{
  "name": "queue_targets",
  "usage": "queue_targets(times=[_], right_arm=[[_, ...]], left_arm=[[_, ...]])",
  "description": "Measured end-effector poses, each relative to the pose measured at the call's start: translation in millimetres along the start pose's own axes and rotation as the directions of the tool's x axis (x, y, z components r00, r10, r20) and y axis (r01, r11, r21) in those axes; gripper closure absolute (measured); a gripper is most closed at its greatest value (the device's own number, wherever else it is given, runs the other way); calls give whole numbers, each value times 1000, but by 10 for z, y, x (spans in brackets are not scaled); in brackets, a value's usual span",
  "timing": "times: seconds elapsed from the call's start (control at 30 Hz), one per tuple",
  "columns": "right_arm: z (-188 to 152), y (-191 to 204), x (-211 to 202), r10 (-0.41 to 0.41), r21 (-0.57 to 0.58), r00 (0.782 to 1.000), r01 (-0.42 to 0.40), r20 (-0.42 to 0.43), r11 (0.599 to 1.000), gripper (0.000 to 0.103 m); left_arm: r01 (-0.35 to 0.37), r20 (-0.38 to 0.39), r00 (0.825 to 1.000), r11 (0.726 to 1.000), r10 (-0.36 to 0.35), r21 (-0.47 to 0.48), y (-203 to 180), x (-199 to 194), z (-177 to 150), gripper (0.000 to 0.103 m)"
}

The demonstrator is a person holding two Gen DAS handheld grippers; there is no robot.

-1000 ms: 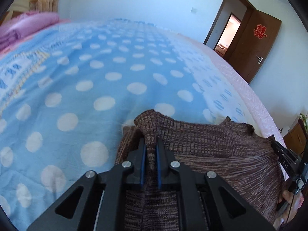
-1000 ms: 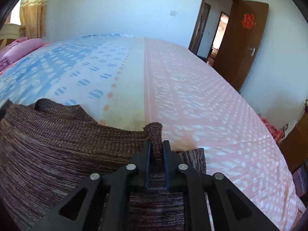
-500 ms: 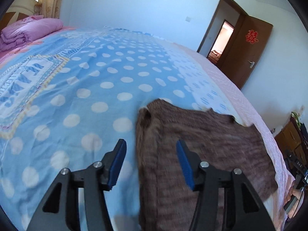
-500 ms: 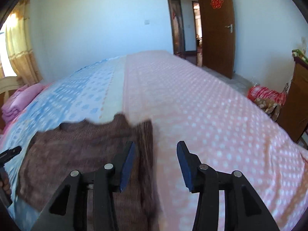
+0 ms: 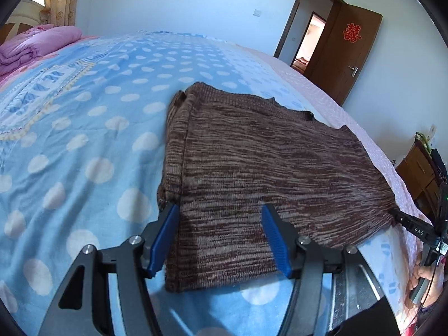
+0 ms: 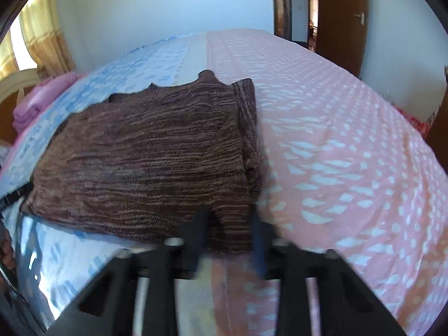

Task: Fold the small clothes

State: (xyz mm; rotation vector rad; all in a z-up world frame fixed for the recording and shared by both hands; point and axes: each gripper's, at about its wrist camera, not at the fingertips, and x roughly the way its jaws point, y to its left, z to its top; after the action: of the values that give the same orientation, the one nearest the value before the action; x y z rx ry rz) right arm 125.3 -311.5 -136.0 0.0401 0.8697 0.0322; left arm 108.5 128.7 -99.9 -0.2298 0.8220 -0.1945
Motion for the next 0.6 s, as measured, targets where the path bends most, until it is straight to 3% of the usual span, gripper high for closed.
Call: queue_targets(times=[0.27,0.4,0.47,0.6], right_arm=[[-156,38,-112,-77,-98,997,74,-28,992,95],[-141,-105,-147,-35,-21,999,34,-31,999,94],[-135,-157,-215,-18,15,999,19,-30,1000,93],[11,-182,-495,-69,49,994,65,81,997,93]], left_arm=[[-122,-15,992,979,126,164,-132,-41,-148,37],[-71,-43,996,996,73,49,125,-75,-135,36],[-77,-38,996,997,78,27,198,-135,-135,37],[-63,38,997,998,63,8,243,-321,-19,37]])
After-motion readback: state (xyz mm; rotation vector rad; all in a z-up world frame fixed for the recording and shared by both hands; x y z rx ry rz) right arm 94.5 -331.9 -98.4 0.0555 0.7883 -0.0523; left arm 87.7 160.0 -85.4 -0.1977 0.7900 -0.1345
